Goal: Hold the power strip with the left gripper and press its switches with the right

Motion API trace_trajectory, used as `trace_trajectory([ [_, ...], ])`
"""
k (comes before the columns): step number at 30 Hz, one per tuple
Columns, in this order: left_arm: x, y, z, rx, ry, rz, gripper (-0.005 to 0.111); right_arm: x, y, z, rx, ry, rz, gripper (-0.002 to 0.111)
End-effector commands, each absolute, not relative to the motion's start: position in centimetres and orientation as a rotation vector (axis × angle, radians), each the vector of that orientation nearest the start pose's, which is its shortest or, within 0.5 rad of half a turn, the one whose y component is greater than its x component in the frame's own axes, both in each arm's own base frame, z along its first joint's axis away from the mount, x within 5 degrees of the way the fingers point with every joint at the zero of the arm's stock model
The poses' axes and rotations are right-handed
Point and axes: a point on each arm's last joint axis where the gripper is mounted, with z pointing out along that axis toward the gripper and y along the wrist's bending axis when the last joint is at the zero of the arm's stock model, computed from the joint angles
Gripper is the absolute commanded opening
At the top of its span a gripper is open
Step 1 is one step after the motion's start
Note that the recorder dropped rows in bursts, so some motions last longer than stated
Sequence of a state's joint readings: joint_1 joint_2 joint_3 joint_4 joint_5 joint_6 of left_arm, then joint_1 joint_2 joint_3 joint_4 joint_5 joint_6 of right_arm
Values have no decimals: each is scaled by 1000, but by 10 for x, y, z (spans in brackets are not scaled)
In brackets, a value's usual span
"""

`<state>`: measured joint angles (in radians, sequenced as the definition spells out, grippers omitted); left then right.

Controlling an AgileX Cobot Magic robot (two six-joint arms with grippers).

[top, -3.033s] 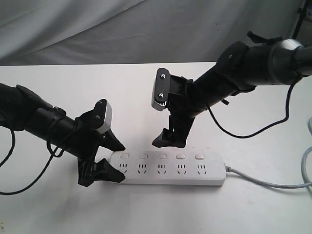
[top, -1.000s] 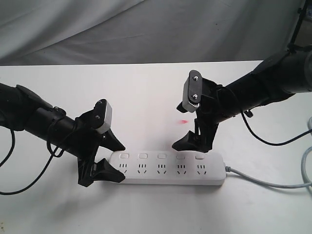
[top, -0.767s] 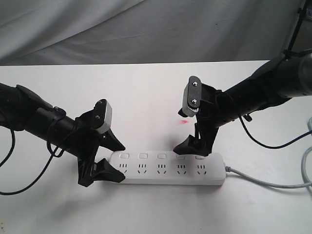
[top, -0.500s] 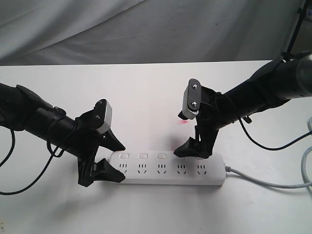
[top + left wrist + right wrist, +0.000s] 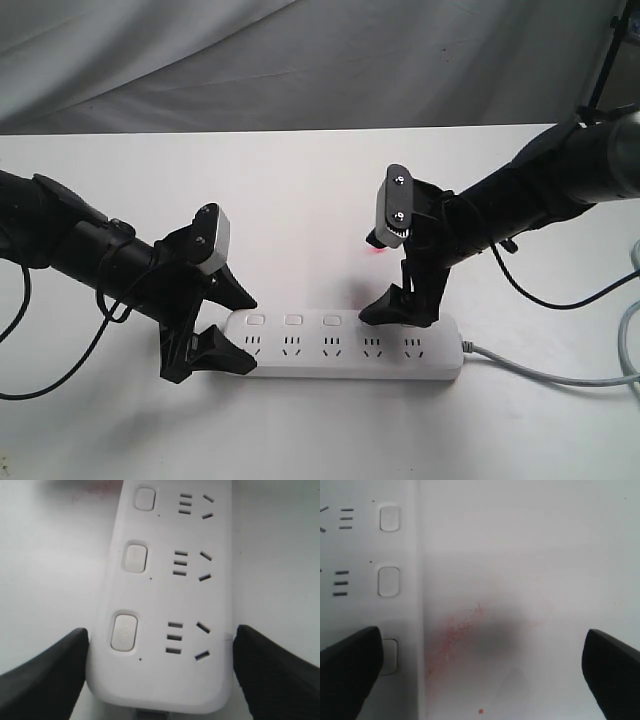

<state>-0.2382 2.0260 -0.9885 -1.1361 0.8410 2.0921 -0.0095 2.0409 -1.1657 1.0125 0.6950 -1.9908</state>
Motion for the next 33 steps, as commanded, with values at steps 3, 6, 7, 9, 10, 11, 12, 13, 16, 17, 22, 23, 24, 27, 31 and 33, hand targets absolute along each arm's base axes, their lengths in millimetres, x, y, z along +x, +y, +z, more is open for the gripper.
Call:
trace_trajectory([
  [3,311,-140,101,1679,1925,-789,44,378,38,107,-1473,2107,268,104],
  [6,311,-140,101,1679,1925,-789,44,378,38,107,-1472,2108,263,104],
  [7,311,-140,101,1679,1925,-789,44,378,38,107,-1472,2108,263,104],
  [9,311,-140,101,1679,1925,-789,44,378,38,107,-1477,2107,262,104],
  [10,311,-140,101,1679,1925,-789,44,378,38,107,-1483,2106,260,104],
  [11,311,-140,101,1679,1925,-789,44,378,38,107,-1497,2103,255,104],
  [12,311,-140,101,1679,1925,-789,44,377,40,107,-1510,2097,256,104],
  [13,311,-140,101,1679,1925,-789,44,377,41,106,-1527,2092,252,104],
  [16,311,-140,101,1679,1925,-789,44,376,47,105,-1560,2088,234,104],
  [17,311,-140,101,1679,1925,-789,44,376,46,105,-1561,2095,218,104],
  [22,311,-140,101,1679,1925,-789,44,378,48,111,-1482,2108,239,104],
  [23,311,-140,101,1679,1925,-789,44,378,49,115,-1463,2102,240,104],
  [24,311,-140,101,1679,1925,-789,44,378,50,121,-1449,2092,244,104],
  [27,311,-140,101,1679,1925,-789,44,376,53,146,-1427,2038,259,104],
  [31,311,-140,101,1679,1925,-789,44,373,54,180,-1354,1982,232,104],
  [33,311,-140,101,1679,1925,-789,44,371,55,190,-1339,1969,231,104],
])
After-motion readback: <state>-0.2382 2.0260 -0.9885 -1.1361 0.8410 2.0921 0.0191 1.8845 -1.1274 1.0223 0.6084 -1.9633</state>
